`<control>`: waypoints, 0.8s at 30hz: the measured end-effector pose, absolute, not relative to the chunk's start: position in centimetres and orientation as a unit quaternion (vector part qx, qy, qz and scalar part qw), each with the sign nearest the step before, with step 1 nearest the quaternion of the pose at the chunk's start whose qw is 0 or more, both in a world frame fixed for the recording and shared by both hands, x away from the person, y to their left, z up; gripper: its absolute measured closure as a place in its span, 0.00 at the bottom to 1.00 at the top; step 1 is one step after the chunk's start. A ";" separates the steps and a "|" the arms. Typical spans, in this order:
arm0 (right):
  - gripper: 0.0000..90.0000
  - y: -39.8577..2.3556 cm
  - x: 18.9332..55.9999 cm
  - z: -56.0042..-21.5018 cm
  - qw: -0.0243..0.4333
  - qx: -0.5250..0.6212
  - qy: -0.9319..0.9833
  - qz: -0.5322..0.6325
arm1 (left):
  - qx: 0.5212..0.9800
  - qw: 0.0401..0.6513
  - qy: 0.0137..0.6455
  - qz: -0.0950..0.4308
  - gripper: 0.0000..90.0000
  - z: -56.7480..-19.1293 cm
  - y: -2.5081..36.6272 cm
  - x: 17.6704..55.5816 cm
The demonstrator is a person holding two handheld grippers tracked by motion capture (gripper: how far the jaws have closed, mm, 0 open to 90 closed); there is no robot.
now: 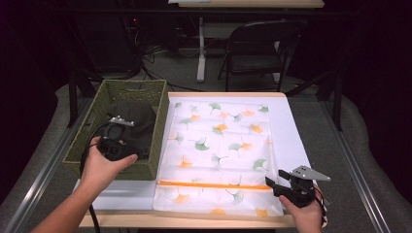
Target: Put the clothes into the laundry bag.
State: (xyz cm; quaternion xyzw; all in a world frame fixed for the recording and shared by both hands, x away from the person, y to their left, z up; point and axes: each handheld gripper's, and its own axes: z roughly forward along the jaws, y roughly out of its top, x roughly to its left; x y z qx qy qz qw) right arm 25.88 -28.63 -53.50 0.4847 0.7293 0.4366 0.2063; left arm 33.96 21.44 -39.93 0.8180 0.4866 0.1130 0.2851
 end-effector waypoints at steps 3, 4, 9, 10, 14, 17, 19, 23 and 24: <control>0.43 -28.7 25.8 -53.5 0.208 0.485 0.726 0.440 | 0.817 0.277 0.494 0.110 0.46 -40.2 21.6 34.9; 0.43 -28.8 25.8 -53.5 0.210 0.485 0.726 0.440 | 0.814 0.276 0.500 0.107 0.46 -40.3 21.7 35.2; 0.43 -28.8 25.7 -53.5 0.208 0.487 0.725 0.439 | 0.811 0.263 0.514 0.099 0.46 -40.7 22.1 36.6; 0.43 -28.8 25.7 -53.5 0.206 0.488 0.725 0.439 | 0.811 0.260 0.515 0.097 0.46 -40.8 22.3 36.9; 0.43 -28.9 25.7 -53.5 0.206 0.489 0.726 0.438 | 0.806 0.252 0.529 0.088 0.46 -41.1 23.0 38.1; 0.43 -28.9 25.8 -53.6 0.205 0.489 0.726 0.438 | 0.803 0.241 0.537 0.091 0.46 -41.2 23.4 38.9; 0.43 -28.9 25.8 -53.6 0.205 0.489 0.726 0.438 | 0.797 0.237 0.548 0.092 0.46 -41.1 23.8 39.4; 0.43 -28.8 25.7 -53.5 0.205 0.489 0.726 0.439 | 0.792 0.232 0.557 0.094 0.46 -40.9 24.3 40.4; 0.43 -28.8 25.7 -53.5 0.205 0.489 0.726 0.439 | 0.788 0.232 0.562 0.093 0.46 -40.8 24.4 40.7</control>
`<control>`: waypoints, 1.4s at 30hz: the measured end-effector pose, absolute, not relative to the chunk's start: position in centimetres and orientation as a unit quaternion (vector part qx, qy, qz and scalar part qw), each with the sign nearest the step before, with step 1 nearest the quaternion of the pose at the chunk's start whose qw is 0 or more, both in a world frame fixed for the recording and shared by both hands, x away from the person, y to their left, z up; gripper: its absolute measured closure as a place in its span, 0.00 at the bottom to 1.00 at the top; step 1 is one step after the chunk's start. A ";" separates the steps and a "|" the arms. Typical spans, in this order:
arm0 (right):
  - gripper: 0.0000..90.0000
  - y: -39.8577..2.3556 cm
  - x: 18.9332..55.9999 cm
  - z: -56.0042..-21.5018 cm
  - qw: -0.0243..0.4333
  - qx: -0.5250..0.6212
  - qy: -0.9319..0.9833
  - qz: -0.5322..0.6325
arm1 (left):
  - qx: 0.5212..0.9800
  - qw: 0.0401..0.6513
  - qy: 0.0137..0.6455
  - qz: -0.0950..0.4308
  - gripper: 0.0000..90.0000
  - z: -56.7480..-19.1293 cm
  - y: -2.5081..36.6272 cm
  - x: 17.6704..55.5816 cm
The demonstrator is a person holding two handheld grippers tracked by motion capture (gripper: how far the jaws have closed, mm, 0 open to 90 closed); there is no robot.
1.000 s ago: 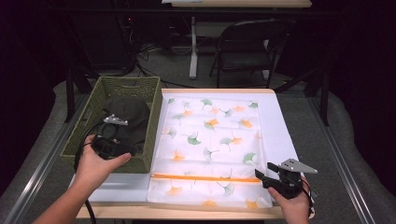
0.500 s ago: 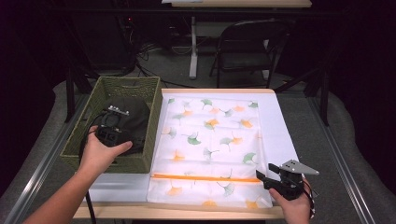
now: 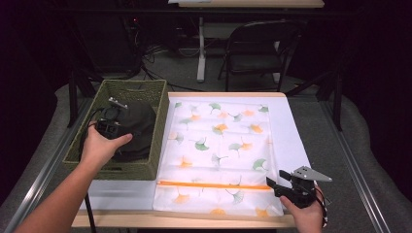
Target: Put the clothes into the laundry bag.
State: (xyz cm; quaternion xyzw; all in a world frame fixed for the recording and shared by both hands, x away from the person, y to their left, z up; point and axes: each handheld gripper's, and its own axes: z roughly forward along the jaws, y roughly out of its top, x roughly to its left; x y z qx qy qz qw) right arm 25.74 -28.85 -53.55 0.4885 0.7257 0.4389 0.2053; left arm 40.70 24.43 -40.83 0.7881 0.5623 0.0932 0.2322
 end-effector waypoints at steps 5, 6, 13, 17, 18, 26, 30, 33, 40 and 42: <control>0.43 -28.9 25.8 -53.6 0.205 0.489 0.726 0.439 | 0.780 0.222 0.576 0.105 0.43 -40.7 25.0 42.2; 0.43 -28.9 25.8 -53.6 0.204 0.490 0.725 0.439 | 0.777 0.224 0.579 0.106 0.43 -40.7 25.2 42.5; 0.43 -28.9 25.8 -53.6 0.202 0.490 0.725 0.440 | 0.764 0.219 0.597 0.107 0.42 -40.9 25.9 44.5; 0.43 -28.8 25.8 -53.7 0.203 0.488 0.727 0.440 | 0.757 0.221 0.606 0.103 0.42 -41.1 26.1 45.6; 0.43 -28.8 25.8 -53.7 0.203 0.487 0.727 0.440 | 0.758 0.214 0.608 0.106 0.42 -41.3 26.0 45.9; 0.43 -28.9 25.9 -53.8 0.201 0.489 0.726 0.440 | 0.743 0.209 0.627 0.103 0.42 -42.2 26.1 47.5; 0.43 -28.9 25.9 -53.7 0.199 0.487 0.728 0.439 | 0.741 0.205 0.631 0.102 0.41 -42.6 25.8 48.0; 0.43 -28.9 25.9 -53.7 0.199 0.487 0.728 0.440 | 0.739 0.203 0.634 0.104 0.41 -42.9 25.7 48.3; 0.43 -28.8 26.0 -53.8 0.197 0.487 0.727 0.441 | 0.736 0.202 0.638 0.105 0.37 -43.5 25.7 48.7; 0.43 -28.9 26.0 -53.8 0.197 0.487 0.728 0.440 | 0.734 0.202 0.640 0.106 0.36 -43.7 25.7 48.7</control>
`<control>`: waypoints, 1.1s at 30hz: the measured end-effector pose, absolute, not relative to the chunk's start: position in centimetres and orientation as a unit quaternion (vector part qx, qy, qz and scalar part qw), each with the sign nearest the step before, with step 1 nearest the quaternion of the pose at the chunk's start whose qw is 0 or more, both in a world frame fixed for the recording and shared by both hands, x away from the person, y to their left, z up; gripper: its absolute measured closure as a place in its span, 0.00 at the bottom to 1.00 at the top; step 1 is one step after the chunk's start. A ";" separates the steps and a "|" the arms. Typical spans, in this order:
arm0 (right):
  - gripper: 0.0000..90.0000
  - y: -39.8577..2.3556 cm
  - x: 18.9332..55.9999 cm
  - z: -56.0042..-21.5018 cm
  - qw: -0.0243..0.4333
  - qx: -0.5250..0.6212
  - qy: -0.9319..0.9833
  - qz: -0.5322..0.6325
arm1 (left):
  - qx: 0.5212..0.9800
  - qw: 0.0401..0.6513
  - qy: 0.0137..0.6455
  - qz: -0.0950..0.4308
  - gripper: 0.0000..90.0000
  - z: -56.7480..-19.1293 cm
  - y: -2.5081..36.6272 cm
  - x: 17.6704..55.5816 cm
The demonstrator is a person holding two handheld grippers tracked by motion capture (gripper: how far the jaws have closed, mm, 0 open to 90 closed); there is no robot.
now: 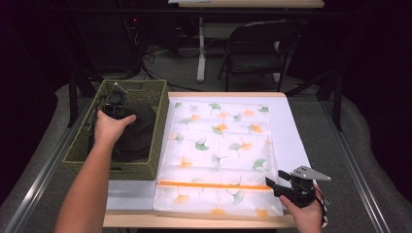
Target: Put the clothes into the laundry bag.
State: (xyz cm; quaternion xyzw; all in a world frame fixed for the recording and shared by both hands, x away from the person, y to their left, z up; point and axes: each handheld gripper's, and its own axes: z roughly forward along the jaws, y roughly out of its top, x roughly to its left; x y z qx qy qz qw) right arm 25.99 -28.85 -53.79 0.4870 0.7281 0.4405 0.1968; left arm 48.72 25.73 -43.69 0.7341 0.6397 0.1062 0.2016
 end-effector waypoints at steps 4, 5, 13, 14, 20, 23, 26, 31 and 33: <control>0.43 -28.8 26.0 -53.8 0.195 0.488 0.727 0.442 | 0.735 0.198 0.639 0.109 0.34 -44.0 25.7 48.8; 0.43 -28.8 26.0 -53.8 0.194 0.489 0.727 0.442 | 0.735 0.198 0.640 0.110 0.34 -44.0 25.8 48.8; 0.43 -28.9 26.0 -53.9 0.193 0.489 0.726 0.443 | 0.732 0.197 0.643 0.114 0.33 -44.1 26.0 48.9; 0.43 -28.9 26.0 -53.9 0.193 0.489 0.726 0.443 | 0.732 0.195 0.643 0.115 0.32 -44.1 26.0 48.9; 0.43 -28.9 26.0 -53.9 0.192 0.489 0.726 0.443 | 0.731 0.187 0.644 0.129 0.30 -44.3 25.9 49.0; 0.43 -28.9 26.0 -53.9 0.193 0.490 0.727 0.441 | 0.733 0.183 0.642 0.129 0.29 -44.4 25.8 49.0; 0.43 -28.9 26.0 -53.9 0.193 0.490 0.727 0.441 | 0.736 0.181 0.640 0.125 0.28 -44.6 25.8 49.2; 0.43 -28.9 26.0 -54.0 0.190 0.489 0.727 0.442 | 0.733 0.185 0.644 0.116 0.26 -44.7 26.0 49.4; 0.43 -28.9 26.0 -54.0 0.189 0.489 0.727 0.442 | 0.733 0.185 0.645 0.113 0.25 -44.7 26.0 49.4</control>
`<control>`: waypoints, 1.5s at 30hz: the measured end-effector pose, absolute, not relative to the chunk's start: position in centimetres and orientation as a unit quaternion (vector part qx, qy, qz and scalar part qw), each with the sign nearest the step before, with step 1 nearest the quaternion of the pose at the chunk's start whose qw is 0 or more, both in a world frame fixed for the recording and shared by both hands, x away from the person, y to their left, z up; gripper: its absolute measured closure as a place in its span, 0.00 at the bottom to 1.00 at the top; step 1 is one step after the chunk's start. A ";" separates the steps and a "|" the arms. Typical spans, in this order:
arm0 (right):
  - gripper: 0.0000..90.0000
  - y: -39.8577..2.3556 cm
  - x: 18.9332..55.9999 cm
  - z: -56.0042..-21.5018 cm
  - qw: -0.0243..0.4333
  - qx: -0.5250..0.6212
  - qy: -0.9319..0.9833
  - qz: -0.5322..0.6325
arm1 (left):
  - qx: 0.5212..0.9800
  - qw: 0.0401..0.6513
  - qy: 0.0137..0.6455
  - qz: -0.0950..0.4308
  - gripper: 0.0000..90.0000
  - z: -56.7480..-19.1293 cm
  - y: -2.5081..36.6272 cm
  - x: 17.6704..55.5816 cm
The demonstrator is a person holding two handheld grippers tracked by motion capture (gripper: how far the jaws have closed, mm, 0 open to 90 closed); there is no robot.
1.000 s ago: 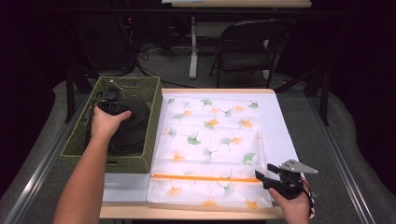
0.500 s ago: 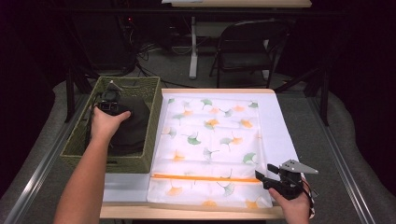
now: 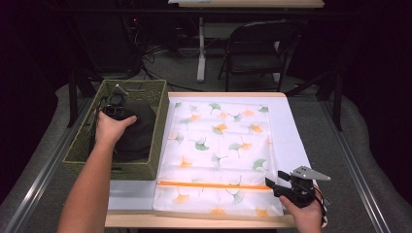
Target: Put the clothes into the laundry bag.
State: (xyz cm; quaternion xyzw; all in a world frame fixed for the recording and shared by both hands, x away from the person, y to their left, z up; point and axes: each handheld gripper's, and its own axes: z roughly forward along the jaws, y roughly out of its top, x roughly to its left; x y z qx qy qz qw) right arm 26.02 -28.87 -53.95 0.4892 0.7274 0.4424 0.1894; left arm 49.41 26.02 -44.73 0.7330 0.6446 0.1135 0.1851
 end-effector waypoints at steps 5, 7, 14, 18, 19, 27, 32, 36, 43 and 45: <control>0.43 -28.9 26.0 -54.0 0.188 0.489 0.727 0.444 | 0.735 0.179 0.643 0.117 0.23 -45.0 25.8 49.5; 0.43 -28.9 26.0 -54.0 0.189 0.489 0.728 0.443 | 0.734 0.178 0.645 0.117 0.23 -45.1 25.8 49.5; 0.43 -28.9 26.0 -54.0 0.188 0.488 0.728 0.444 | 0.735 0.178 0.643 0.119 0.24 -45.2 26.1 49.7; 0.43 -28.9 26.0 -54.0 0.188 0.490 0.727 0.443 | 0.735 0.177 0.644 0.119 0.24 -45.2 26.1 49.7; 0.43 -28.9 26.0 -54.0 0.188 0.489 0.728 0.443 | 0.734 0.179 0.645 0.118 0.24 -45.2 26.2 49.7; 0.43 -28.9 26.0 -54.0 0.187 0.489 0.728 0.442 | 0.737 0.168 0.643 0.122 0.23 -45.5 26.0 49.8; 0.43 -28.9 26.0 -54.0 0.187 0.487 0.730 0.442 | 0.733 0.171 0.647 0.121 0.23 -45.4 26.2 49.9; 0.43 -28.9 26.0 -54.1 0.187 0.487 0.729 0.442 | 0.732 0.175 0.648 0.117 0.23 -45.3 26.4 49.9; 0.43 -28.8 26.0 -54.1 0.184 0.486 0.732 0.440 | 0.729 0.179 0.650 0.115 0.24 -45.3 26.5 49.9; 0.43 -28.8 26.1 -54.2 0.184 0.486 0.732 0.441 | 0.728 0.181 0.652 0.112 0.24 -45.4 26.6 50.0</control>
